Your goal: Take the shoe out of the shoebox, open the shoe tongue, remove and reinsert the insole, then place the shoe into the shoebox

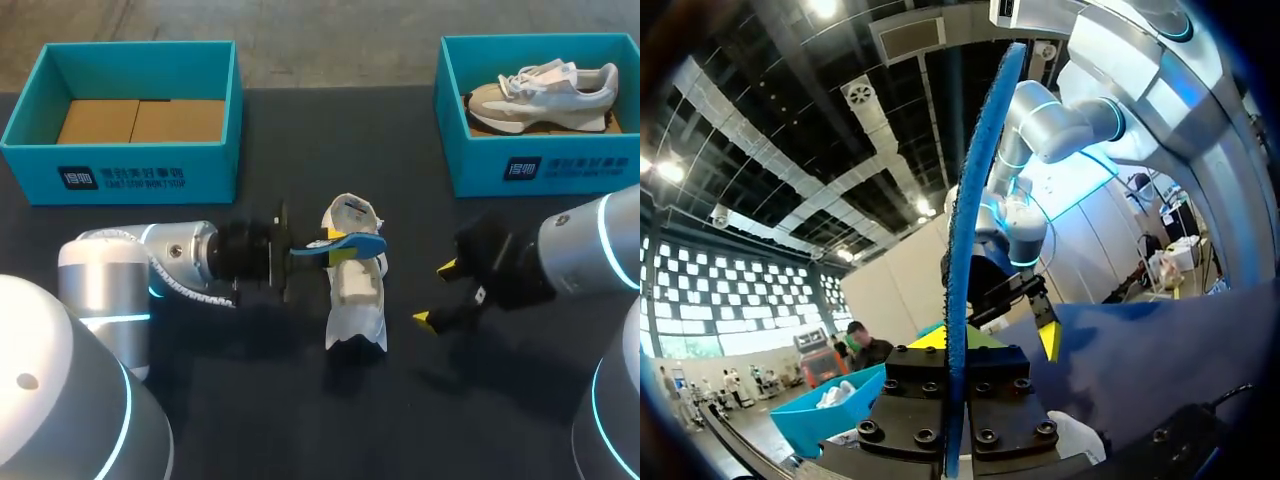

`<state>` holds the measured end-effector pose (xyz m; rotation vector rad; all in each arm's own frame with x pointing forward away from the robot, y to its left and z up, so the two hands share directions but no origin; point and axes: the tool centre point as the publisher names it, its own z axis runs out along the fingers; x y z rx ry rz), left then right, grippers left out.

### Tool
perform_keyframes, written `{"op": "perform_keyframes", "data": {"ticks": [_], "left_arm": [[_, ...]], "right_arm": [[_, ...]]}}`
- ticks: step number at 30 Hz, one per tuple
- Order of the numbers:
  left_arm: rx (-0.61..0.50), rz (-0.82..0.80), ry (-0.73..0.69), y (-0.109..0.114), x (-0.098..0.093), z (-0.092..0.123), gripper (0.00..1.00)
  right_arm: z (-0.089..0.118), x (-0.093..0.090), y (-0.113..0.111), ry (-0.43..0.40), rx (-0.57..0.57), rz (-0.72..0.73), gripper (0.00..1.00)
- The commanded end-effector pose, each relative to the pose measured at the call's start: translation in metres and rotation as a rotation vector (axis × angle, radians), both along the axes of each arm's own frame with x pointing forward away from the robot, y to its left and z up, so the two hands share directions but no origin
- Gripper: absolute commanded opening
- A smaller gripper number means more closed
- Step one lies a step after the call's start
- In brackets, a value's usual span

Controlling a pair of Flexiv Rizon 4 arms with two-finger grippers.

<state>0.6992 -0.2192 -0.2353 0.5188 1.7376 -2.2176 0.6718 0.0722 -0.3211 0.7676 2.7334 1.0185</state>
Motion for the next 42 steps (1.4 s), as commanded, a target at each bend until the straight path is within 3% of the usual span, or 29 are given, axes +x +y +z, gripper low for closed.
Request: {"op": "perform_keyframes", "data": {"ticks": [1,20,29,42], "left_arm": [[0.027,-0.004,0.007,0.003,-0.006,-0.004,0.0],[0.048,-0.006,0.024,-0.004,-0.005,-0.012,0.0],[0.064,-0.017,0.009,-0.002,-0.011,-0.022,0.0],[0.126,-0.02,-0.025,-0.002,-0.008,-0.037,0.0]], "right_arm": [[-0.014,0.004,0.006,-0.009,-0.008,-0.008,1.0],[-0.021,0.012,0.004,-0.017,-0.011,0.016,1.0],[-0.019,0.014,0.003,-0.062,-0.017,0.053,1.0],[-0.021,0.011,0.0,-0.06,-0.025,0.038,1.0]]}}
